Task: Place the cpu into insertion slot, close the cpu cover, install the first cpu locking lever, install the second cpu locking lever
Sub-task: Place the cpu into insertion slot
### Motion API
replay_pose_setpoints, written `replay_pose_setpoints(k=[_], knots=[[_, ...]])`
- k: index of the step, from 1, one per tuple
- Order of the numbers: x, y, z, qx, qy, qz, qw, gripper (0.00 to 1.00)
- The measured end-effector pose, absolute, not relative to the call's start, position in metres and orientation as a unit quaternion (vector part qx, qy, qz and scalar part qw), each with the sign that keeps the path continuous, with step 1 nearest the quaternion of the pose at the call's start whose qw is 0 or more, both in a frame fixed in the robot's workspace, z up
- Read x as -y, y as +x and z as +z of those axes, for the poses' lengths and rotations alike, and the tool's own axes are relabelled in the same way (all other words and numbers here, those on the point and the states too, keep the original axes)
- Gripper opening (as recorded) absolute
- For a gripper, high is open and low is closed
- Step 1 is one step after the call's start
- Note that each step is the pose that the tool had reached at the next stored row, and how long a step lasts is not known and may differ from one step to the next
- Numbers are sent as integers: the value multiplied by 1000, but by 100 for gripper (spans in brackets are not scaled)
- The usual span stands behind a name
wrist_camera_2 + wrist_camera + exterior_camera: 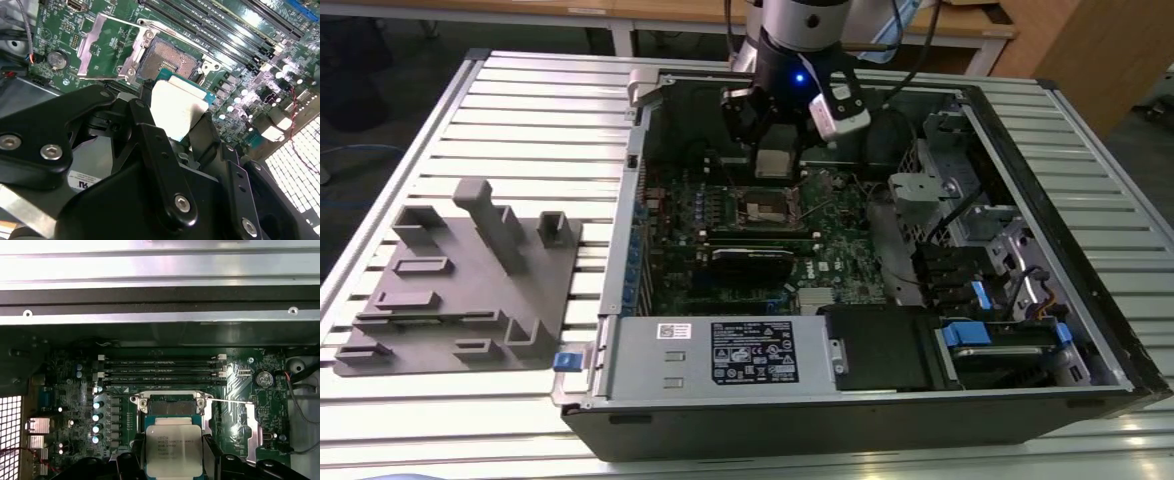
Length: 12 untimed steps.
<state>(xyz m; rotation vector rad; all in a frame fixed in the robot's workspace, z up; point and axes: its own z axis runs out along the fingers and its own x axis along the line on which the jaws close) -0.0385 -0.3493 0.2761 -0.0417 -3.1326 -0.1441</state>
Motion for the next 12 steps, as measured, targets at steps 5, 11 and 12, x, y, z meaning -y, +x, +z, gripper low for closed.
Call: replay_pose_setpoints(k=[5,11,12], knots=[[349,-39,274,999,-13,-51,2,54],[349,-39,273,998,-13,-55,1,54],[350,-39,272,998,-13,-57,0,54]])
